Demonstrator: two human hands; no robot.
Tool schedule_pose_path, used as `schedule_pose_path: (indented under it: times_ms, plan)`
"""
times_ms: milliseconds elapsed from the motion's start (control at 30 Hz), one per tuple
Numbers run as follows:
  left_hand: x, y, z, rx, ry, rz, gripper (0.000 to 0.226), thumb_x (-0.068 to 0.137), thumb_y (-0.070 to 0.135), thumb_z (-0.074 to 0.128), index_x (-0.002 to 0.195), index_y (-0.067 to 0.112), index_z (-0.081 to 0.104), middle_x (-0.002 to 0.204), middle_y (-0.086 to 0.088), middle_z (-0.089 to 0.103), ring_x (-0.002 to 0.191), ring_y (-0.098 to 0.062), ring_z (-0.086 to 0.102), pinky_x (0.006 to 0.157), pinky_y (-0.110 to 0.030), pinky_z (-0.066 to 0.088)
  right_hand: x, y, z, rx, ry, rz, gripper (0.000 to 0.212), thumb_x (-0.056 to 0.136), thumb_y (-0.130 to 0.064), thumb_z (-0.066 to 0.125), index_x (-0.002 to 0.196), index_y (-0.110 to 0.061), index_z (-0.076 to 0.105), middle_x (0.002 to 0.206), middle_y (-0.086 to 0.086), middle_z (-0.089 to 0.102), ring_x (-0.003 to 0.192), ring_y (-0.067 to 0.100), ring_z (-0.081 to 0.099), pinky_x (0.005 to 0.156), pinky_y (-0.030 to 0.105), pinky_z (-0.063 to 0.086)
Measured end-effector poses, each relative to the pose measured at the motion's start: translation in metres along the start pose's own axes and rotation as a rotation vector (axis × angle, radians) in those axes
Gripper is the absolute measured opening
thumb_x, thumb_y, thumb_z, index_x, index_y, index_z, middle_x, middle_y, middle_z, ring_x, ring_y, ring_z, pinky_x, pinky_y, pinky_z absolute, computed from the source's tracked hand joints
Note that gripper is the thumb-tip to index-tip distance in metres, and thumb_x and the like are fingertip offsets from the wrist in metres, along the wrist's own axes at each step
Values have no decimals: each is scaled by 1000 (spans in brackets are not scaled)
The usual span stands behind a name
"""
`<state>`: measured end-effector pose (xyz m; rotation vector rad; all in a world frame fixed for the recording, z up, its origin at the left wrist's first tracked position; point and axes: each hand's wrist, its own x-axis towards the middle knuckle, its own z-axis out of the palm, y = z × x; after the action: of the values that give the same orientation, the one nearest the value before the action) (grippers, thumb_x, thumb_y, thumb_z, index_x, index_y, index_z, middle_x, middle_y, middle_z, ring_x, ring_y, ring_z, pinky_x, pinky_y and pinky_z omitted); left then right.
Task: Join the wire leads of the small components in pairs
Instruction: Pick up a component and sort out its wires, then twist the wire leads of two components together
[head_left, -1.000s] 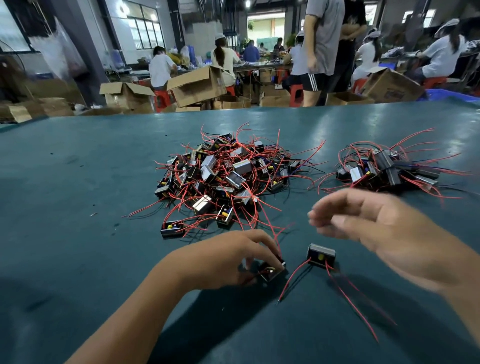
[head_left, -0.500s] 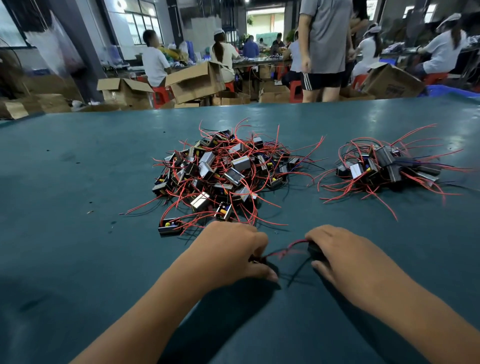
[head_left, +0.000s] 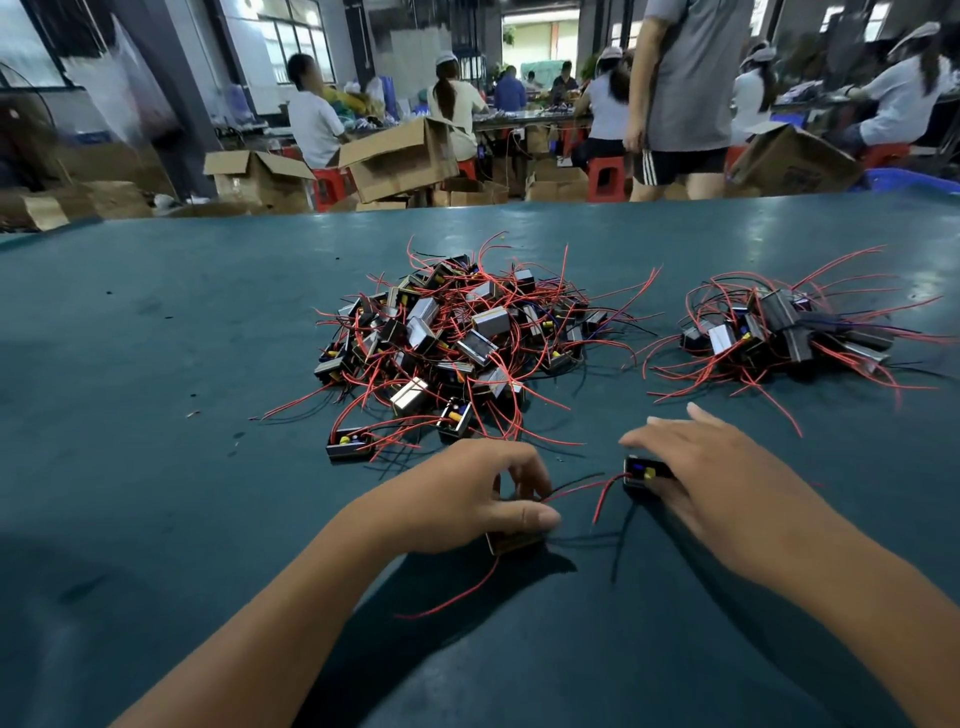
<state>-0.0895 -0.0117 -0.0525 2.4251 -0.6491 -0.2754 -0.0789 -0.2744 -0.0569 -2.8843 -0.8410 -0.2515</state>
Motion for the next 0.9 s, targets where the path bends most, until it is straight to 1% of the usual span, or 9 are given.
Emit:
schedule_pose_path:
  times_ms: [100, 167, 200, 333, 467, 533, 567, 700, 900]
  plan:
    - [-1, -4, -5, -31, -36, -3, 14, 94, 40, 66, 102, 29, 68, 94, 12, 64, 63, -6, 48, 60, -24, 42, -3, -11, -6, 96, 98, 63, 34, 96, -18, 58, 129, -24, 56, 128, -9, 60, 124, 14, 52, 115, 23, 21]
    - [0, -6, -5, -39, -52, -12, 11, 95, 39, 66, 99, 30, 69, 93, 2, 66, 71, -25, 51, 66, -40, 45, -5, -17, -10, 178, 181, 108, 30, 95, -17, 60, 124, -23, 60, 122, -8, 62, 117, 16, 55, 102, 26, 36]
    - [0, -7, -4, -46, -56, -13, 10, 95, 39, 66, 98, 30, 69, 90, 2, 66, 72, -28, 50, 65, -40, 45, -6, -19, -12, 226, 229, 108, 28, 93, -16, 62, 120, -22, 63, 117, -8, 64, 112, 17, 57, 96, 28, 40]
    - [1, -12, -2, -129, -40, -34, 9, 95, 37, 67, 95, 28, 70, 62, 17, 55, 58, -9, 42, 55, -22, 35, -9, -28, -20, 392, 346, -20, 14, 93, -12, 63, 103, -22, 67, 91, -12, 65, 89, 4, 58, 79, 17, 42]
    - [1, -12, -3, -217, -67, -41, 11, 98, 31, 63, 98, 25, 72, 58, 7, 52, 56, -11, 41, 54, -25, 33, -12, -39, -13, 454, 270, -87, 9, 92, -20, 66, 101, -24, 68, 79, -20, 63, 75, 2, 59, 70, 19, 46]
    - [1, -10, -3, -228, -80, -47, 12, 100, 28, 62, 98, 23, 72, 66, -11, 59, 59, -16, 45, 56, -27, 36, -13, -42, -10, 420, 267, -106, 10, 93, -29, 61, 100, -26, 67, 71, -24, 57, 64, -4, 53, 62, 17, 41]
    - [1, -10, -3, -232, -77, -57, 11, 100, 27, 61, 99, 23, 72, 69, -12, 61, 59, -17, 47, 55, -28, 39, -13, -44, -10, 414, 267, -114, 12, 92, -32, 58, 98, -26, 67, 66, -23, 54, 59, -3, 49, 58, 17, 38]
    - [1, -12, -3, -186, -47, -64, 8, 100, 24, 61, 96, 21, 68, 58, 16, 59, 51, -3, 47, 52, -16, 39, -16, -46, -11, 441, 221, -130, 11, 93, -33, 56, 89, -26, 65, 51, -11, 50, 49, 8, 44, 50, 19, 32]
    - [3, -11, -2, -95, -31, -7, 3, 97, 18, 63, 96, 18, 66, 68, 28, 61, 55, 4, 49, 53, -8, 35, -16, -55, -2, 394, 86, -186, 22, 93, -36, 52, 107, -30, 68, 46, -22, 31, 46, -7, 37, 52, 18, 28]
